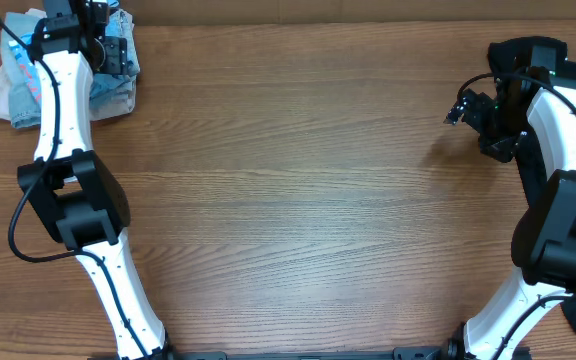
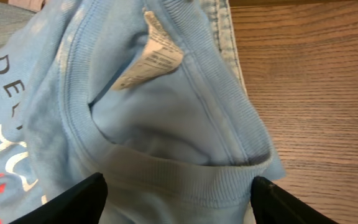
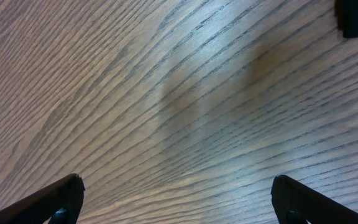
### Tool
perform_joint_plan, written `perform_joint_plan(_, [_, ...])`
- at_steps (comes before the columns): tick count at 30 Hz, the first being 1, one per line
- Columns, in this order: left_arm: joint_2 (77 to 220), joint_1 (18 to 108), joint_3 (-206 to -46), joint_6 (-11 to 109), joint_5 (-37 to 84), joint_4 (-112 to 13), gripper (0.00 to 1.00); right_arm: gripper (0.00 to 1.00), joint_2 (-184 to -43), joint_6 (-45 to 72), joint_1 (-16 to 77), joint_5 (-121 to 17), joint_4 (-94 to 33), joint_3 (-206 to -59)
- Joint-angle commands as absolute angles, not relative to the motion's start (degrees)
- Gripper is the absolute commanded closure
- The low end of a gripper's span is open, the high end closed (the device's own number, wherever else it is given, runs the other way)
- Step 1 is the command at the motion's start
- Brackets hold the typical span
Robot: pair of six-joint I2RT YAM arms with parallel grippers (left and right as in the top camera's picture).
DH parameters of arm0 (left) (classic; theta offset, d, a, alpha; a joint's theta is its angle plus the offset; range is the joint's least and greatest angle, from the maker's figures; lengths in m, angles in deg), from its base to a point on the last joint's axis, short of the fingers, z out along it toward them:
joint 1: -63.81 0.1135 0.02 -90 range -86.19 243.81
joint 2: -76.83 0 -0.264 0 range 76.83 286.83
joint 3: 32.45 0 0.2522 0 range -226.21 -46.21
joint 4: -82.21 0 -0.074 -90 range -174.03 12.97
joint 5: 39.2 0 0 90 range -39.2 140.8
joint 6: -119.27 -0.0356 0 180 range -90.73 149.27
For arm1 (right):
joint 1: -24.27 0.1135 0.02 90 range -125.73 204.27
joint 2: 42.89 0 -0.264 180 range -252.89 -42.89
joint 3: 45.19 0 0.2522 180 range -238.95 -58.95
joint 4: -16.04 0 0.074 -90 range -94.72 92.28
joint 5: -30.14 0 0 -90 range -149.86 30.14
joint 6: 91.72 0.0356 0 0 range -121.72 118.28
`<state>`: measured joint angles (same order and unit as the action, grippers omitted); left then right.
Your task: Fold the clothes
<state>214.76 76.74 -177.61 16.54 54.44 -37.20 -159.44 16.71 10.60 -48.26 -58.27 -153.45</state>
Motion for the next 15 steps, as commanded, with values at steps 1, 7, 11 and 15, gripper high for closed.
perform_joint_plan(1, [216.03,77.03,-178.59,15.03,53.85,-37.29,0.24,0.0,-157.76,17.13,10.79,-48.22,-57.97,-154.59])
perform_joint_plan(7, [216.03,77.03,-178.59,13.37,50.75,-37.07,0.27,0.0,-157.76,17.13,10.79,-48.22,-57.97,-154.59])
perform_joint_plan(11, [216.2,77.03,-178.59,13.37,50.75,-37.05,0.3,0.0,-157.76,17.13,10.79,-48.22,-57.97,-154.59])
perform_joint_plan(15, [216.46,77.03,-178.59,13.37,50.75,-36.65,0.31,0.0,-157.76,17.13,10.79,-48.22,-57.97,-154.59])
